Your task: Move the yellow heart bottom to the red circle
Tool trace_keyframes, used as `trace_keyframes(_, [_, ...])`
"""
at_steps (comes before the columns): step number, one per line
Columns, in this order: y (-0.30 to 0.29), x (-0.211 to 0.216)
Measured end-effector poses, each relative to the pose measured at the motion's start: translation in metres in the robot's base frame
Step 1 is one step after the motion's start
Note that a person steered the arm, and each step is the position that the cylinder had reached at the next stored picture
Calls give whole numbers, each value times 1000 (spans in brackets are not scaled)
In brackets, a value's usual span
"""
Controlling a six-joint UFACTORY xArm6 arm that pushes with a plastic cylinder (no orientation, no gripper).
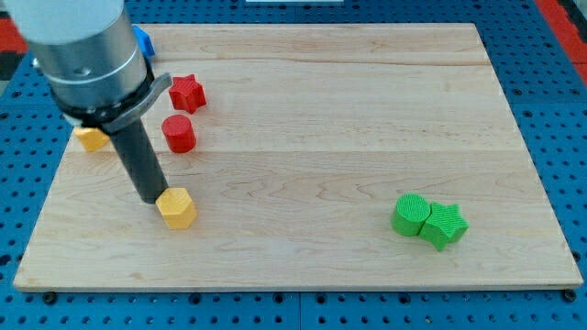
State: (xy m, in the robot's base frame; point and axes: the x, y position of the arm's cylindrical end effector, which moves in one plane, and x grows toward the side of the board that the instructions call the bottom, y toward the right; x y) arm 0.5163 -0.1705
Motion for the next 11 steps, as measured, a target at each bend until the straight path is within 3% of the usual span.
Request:
trace_keyframes(1, [-14,1])
trace_keyframes(2, [44,5])
trace_keyframes(3, [62,38])
trace_keyframes(4, [69,36])
trace_keyframes(5, [5,-16])
trace_keyframes(6, [-75,-21])
trace_keyframes(8, [-134,-89])
trace_keyframes(9, [-63,-135])
trace_keyframes(11, [-27,-73])
